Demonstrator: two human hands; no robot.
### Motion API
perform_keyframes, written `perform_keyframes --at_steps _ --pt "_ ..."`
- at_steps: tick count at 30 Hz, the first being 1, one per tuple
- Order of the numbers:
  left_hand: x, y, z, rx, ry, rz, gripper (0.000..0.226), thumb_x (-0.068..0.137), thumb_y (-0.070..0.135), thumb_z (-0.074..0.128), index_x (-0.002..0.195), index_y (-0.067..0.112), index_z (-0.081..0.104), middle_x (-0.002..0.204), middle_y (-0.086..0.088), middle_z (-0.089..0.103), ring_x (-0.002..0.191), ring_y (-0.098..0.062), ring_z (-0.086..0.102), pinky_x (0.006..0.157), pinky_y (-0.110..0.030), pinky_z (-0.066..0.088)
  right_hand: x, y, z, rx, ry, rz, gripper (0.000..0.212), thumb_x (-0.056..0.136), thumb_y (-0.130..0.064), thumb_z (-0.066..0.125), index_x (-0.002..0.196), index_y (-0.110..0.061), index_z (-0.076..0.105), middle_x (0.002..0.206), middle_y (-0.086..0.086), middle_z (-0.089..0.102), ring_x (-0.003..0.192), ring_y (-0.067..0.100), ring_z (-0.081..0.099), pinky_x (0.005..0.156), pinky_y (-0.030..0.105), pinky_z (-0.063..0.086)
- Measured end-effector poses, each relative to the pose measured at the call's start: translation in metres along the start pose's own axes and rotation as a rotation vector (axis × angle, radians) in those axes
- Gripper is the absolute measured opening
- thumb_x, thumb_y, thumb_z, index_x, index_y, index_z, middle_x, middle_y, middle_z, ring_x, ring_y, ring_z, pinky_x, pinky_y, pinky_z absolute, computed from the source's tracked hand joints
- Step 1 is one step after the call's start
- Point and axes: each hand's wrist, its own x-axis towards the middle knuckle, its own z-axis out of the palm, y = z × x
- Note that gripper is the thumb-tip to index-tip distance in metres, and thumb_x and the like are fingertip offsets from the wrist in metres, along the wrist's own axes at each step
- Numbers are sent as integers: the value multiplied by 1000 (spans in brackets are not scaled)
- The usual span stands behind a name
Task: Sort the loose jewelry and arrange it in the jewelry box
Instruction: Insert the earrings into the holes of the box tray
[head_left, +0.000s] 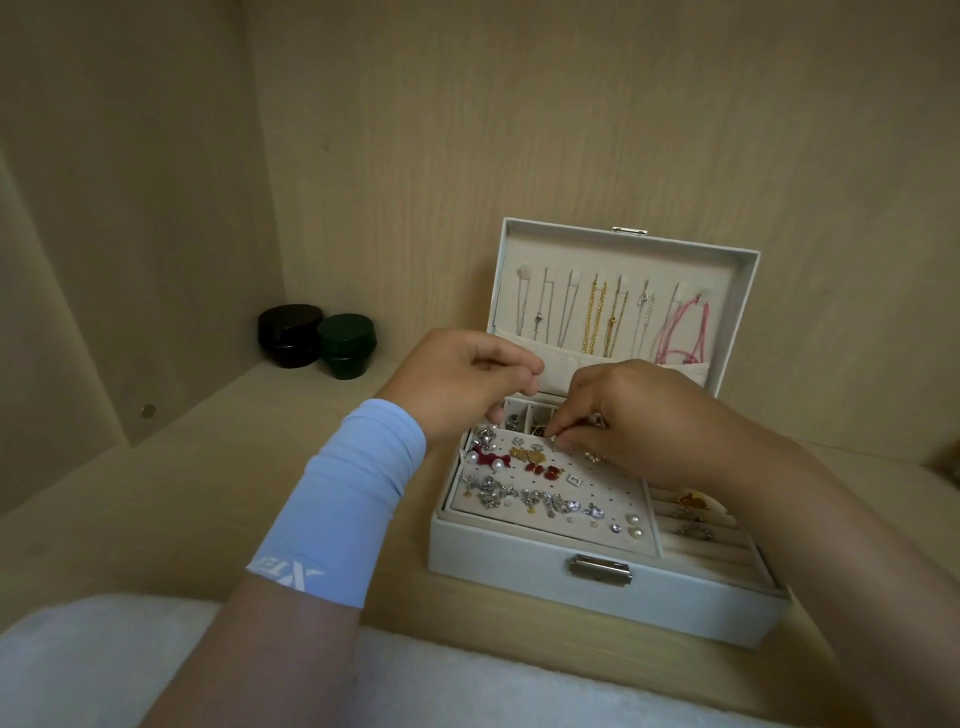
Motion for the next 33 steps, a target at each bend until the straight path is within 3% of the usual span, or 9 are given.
perform_keyframes --at_steps 3,14,26,28,30,33 --pt "0 -2 -1 -21 22 7 14 92 15 66 97 24 75 86 11 76 57 -6 58 73 -19 57 1 -2 1 -64 5 -6 20 95 -36 63 112 -40 74 100 -14 64 94 8 58 79 32 51" --pt "-3 -3 1 5 30 60 13 92 20 67 96 28 77 96 15 72 60 -4 60 63 -8 51 -2 -9 6 -109 83 14 17 89 -38 63 98 -36 78 90 -14 64 82 8 59 71 34 55" --pt "-3 -1 2 -22 19 39 11 91 18 68 95 24 76 86 6 75 58 -10 57 68 -25 57 -2 -8 10 -44 175 37 10 84 -32 68 88 -31 78 83 -16 64 75 5 59 69 35 56" --pt "-3 -3 1 0 13 23 10 91 19 68 95 22 77 83 6 75 56 -8 56 66 -22 56 -2 -4 6 62 280 55 7 82 -26 72 86 -27 77 80 -16 63 72 1 59 67 29 54" --pt "-2 -5 1 35 -10 -1 10 91 23 69 94 22 78 83 3 76 56 -6 56 65 -21 54 -4 -1 0 177 423 73 5 81 -20 75 84 -24 76 77 -15 62 67 -2 57 63 11 44" --pt "-2 -4 5 50 -59 -35 11 90 29 69 90 24 79 77 4 75 56 -3 55 59 -17 46 -4 -6 -4 237 562 42 4 79 -22 75 82 -21 75 75 -15 60 66 -1 55 62 7 39"
